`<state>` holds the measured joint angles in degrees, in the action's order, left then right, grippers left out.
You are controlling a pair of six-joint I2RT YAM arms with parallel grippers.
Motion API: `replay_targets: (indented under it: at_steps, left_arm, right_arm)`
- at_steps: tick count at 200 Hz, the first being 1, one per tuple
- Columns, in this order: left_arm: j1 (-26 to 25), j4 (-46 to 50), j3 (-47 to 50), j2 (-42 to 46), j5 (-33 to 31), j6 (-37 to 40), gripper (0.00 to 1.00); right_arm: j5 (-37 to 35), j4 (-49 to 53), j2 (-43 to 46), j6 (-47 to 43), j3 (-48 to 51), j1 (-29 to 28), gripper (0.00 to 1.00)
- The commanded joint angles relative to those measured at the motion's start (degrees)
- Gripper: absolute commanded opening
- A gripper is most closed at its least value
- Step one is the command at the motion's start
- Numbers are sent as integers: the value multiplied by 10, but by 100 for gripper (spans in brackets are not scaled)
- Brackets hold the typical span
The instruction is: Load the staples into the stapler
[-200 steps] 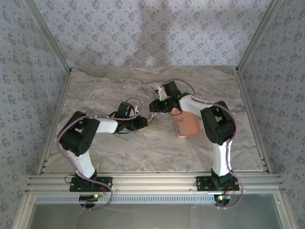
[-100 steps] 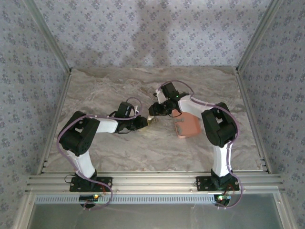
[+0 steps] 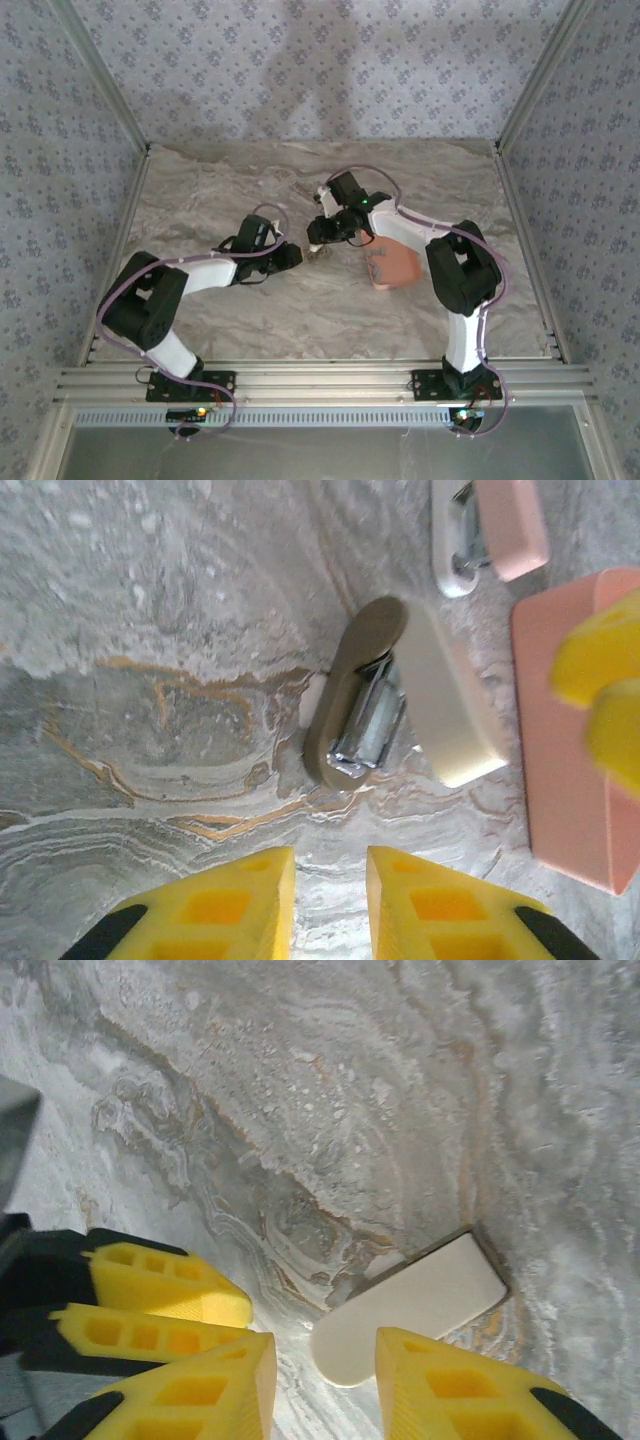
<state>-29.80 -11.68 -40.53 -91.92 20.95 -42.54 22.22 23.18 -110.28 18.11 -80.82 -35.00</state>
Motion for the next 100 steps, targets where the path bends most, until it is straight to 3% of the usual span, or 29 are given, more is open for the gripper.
replay_targets:
  at_steps: [1, 100]
  left_arm:
    - [5, 28, 5, 25, -19, 16, 25]
    - [6, 47, 1, 31, -24, 29, 26]
  right_arm:
    - [-10, 22, -18, -14, -22, -10, 31]
    - [-51, 32, -65, -18, 7, -23, 23]
